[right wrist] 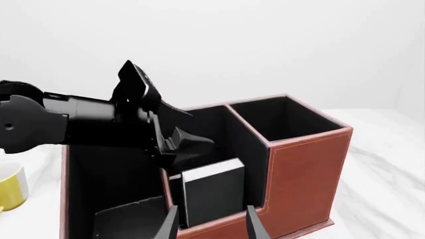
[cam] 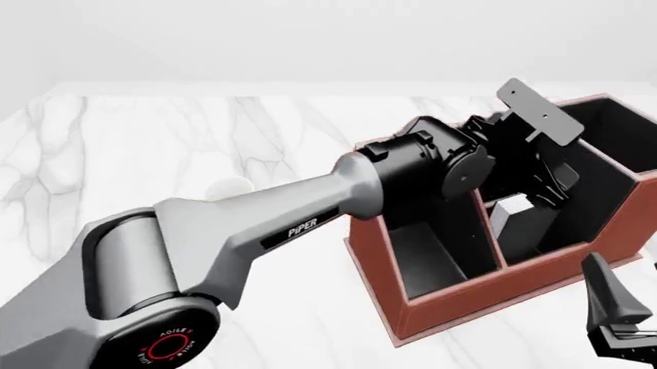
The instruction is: Pick up the book and place it in the back compartment of the caddy.
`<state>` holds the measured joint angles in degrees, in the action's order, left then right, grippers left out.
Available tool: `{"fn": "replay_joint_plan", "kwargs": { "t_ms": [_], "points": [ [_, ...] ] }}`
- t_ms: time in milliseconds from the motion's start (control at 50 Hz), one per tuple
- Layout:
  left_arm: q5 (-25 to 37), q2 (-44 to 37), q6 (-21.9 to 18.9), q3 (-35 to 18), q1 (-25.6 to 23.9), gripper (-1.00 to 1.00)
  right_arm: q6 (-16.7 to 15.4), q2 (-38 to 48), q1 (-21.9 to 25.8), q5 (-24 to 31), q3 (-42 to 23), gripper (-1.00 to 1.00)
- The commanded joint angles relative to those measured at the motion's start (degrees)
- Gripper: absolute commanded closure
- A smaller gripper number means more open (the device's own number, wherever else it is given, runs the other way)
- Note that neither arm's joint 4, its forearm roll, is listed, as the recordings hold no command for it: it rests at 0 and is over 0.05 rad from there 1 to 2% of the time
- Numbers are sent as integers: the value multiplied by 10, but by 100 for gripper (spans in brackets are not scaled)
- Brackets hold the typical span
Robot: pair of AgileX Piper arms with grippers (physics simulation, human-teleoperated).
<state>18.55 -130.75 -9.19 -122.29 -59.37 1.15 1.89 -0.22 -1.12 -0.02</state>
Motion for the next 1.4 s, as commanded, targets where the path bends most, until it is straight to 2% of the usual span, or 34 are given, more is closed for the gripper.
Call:
{"fn": "replay_joint_plan", "kwargs": {
  "t_ms": [20, 240, 320, 440, 460, 480, 500, 520, 560, 580, 620, 680, 740, 920, 960, 1040, 1080, 1100, 1120, 1260, 1320, 1400],
  "points": [
    [-6, 89, -10, 67, -2, -100, -2, 10, -1, -9, 0, -100],
    [-9, 160, -31, 107, 27, -100, -4, 20, -3, -19, 0, -100],
    [-6, 188, -52, 123, 40, -100, -4, 24, -3, -22, 0, -100],
    [-46, 273, -63, 227, 56, -100, -3, 27, -2, -25, 0, -100],
    [-47, 274, -63, 228, 56, -100, -3, 27, -2, -25, 0, -100],
    [-57, 286, -75, 249, 61, -100, -3, 22, -2, -21, 0, -100],
    [-108, 328, -122, 324, 82, -100, -1, 20, -2, -19, 0, -100],
    [-126, 364, -90, 361, 74, -100, -1, 21, -2, -20, 0, -100],
    [-171, 405, -113, 438, 99, -100, 0, 21, -1, -20, -1, -100],
    [-172, 405, -113, 438, 99, -100, 0, 22, -1, -21, -1, -100],
    [-206, 443, -95, 501, 120, -100, -1, 23, 0, -23, 0, -100],
    [-245, 475, -102, 571, 160, -100, -1, 16, 1, -16, 0, -100],
    [-272, 510, -90, 619, 187, -100, -2, 19, 1, -19, -1, -100],
    [-314, 604, -49, 704, 208, -100, -6, 32, -9, -31, 0, -100],
    [-337, 632, -22, 729, 212, -100, -8, 35, -11, -34, 0, -100],
    [-380, 663, 5, 769, 231, -100, -15, 44, -11, -41, 0, -100],
    [-406, 672, -1, 794, 241, -100, -13, 57, -13, -51, 0, -100],
    [-422, 689, 33, 807, 244, -100, -13, 59, -14, -53, 0, -100],
    [-441, 700, 46, 819, 260, -100, -13, 57, -16, -51, 0, -100],
    [-498, 708, 76, 867, 287, -100, -15, 59, -17, -51, 0, -100],
    [-516, 715, 85, 886, 296, -100, -16, 81, -16, -68, 0, -100],
    [-532, 709, 91, 901, 302, -100, -3, 171, -14, -133, 0, -100]
  ]
}}
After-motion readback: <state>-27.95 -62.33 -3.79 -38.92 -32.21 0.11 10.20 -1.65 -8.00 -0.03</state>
